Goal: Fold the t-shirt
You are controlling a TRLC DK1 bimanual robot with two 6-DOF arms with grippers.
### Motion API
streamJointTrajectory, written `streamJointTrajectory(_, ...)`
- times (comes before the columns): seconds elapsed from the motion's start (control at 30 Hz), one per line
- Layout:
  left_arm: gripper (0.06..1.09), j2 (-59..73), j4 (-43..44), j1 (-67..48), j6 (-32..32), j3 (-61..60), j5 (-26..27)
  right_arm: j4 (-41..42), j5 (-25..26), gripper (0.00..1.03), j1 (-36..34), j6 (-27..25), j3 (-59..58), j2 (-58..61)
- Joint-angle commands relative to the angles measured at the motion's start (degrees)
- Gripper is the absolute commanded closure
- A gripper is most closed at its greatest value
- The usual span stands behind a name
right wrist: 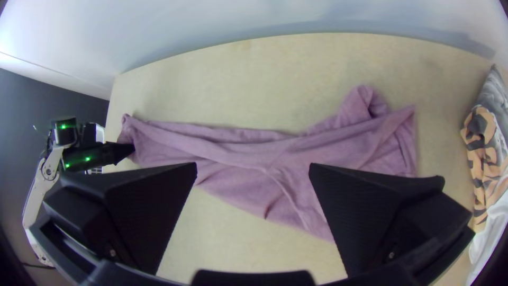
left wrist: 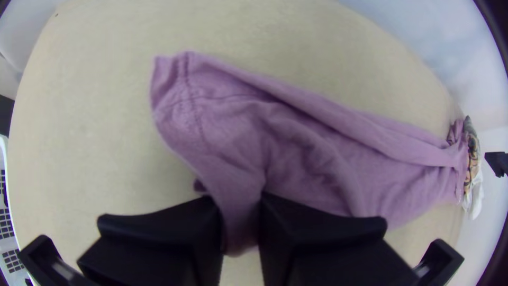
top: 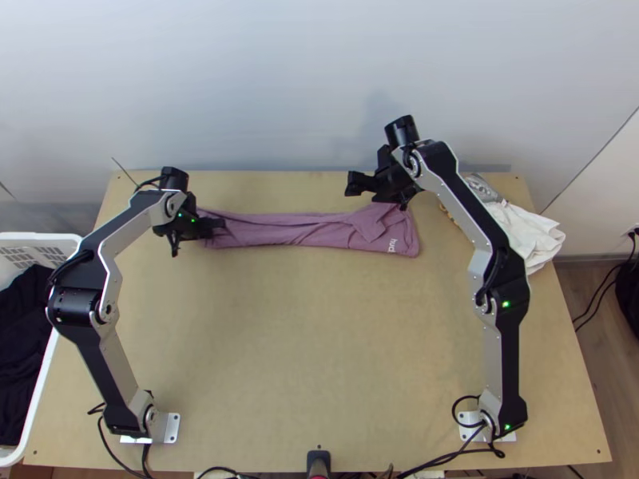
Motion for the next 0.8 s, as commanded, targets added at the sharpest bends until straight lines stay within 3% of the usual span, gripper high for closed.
streamJointTrajectory(0.0,1.04,-1.90,1.35,-1.43,0.27,-0.01,-0.58,0.04,-0.19,0.04,1.07,0.05,1.83,2.73)
streamJointTrajectory(0.47,1.05,-11.65,-5.07,-2.57,-3.07,10.45,1.62,-1.19,-3.45,0.04,6.35,-0.13,0.95,10.38)
streamJointTrajectory(0.77,1.05,-12.45,-9.73,-3.63,-4.39,18.27,3.20,-1.37,-4.50,0.04,6.70,-2.85,-1.60,13.72)
